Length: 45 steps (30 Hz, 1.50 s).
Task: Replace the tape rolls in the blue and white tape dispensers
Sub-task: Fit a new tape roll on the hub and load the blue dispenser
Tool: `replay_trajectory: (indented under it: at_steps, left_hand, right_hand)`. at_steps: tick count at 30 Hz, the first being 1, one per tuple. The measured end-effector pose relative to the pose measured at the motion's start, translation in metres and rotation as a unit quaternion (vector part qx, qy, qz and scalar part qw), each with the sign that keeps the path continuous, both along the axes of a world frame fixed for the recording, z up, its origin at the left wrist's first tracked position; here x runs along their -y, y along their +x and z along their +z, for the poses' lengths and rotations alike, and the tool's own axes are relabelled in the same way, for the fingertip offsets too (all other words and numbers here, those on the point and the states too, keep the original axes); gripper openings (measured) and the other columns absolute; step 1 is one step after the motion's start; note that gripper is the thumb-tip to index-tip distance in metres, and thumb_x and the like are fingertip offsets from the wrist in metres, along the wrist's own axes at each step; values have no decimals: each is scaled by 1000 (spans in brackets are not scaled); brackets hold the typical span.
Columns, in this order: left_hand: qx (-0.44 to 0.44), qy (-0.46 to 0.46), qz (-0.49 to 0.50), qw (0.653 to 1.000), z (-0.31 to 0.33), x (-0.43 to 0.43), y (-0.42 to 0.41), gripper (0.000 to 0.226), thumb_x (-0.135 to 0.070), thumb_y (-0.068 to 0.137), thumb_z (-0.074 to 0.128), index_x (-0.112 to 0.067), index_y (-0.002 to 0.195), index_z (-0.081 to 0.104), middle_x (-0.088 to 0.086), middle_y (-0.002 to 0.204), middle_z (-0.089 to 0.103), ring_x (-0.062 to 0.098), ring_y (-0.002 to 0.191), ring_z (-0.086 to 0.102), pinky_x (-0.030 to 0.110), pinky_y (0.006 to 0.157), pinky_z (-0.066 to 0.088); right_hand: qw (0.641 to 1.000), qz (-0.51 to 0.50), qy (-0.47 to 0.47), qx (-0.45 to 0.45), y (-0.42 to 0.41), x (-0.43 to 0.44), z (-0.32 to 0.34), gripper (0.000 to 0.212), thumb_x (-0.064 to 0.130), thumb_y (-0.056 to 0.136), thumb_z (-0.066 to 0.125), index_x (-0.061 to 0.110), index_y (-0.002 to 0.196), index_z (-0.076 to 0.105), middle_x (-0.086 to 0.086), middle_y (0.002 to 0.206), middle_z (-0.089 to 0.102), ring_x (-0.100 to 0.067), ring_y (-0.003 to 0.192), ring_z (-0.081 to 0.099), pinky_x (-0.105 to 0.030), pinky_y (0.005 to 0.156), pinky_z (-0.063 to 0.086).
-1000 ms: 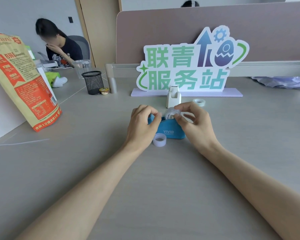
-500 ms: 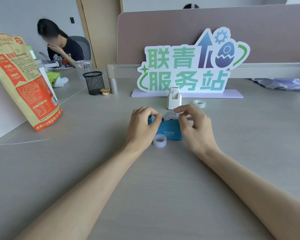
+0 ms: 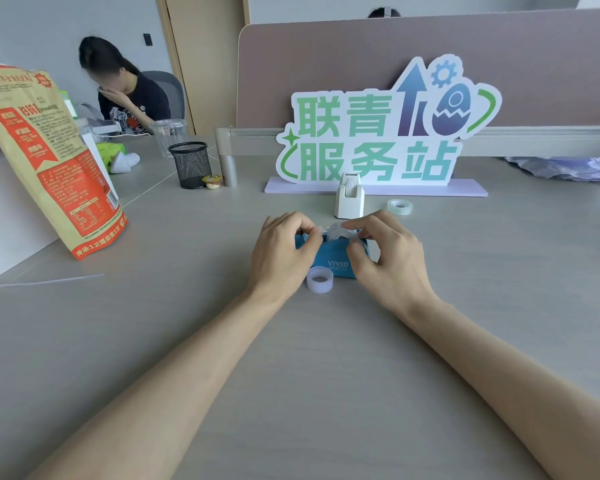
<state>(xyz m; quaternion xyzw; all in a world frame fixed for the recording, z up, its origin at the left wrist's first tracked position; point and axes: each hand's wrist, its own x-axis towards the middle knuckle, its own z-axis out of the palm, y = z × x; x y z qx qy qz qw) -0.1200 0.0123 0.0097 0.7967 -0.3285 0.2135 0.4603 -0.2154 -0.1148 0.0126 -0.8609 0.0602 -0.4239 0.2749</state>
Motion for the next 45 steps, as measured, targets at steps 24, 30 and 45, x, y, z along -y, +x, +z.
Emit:
replay_trajectory:
  at_steps: [24, 30, 45]
  left_hand:
    - [-186, -20, -88, 978, 16, -18, 33, 19, -17, 90, 55, -21, 73, 63, -5, 107, 62, 3, 88, 57, 23, 82, 42]
    - [-184, -2, -102, 978, 20, -24, 39, 17, -14, 90, 57, -10, 75, 65, -7, 106, 59, -5, 94, 55, 13, 83, 37]
    - [-303, -85, -145, 938, 29, -42, 42, 13, -15, 97, 48, -10, 89, 57, 1, 109, 63, 12, 90, 73, 35, 68, 61]
  right_hand:
    - [998, 37, -49, -16, 5, 3, -5, 29, 18, 94, 48, 13, 120, 60, 0, 120, 58, -20, 110, 54, -33, 83, 48]
    - [998, 38, -47, -22, 6, 4, -6, 29, 14, 95, 51, 13, 122, 59, 0, 121, 58, -20, 111, 55, -33, 84, 48]
    - [992, 41, -43, -114, 12, 9, -12, 52, 30, 98, 49, 16, 146, 34, -4, 138, 51, -24, 124, 48, -26, 92, 37]
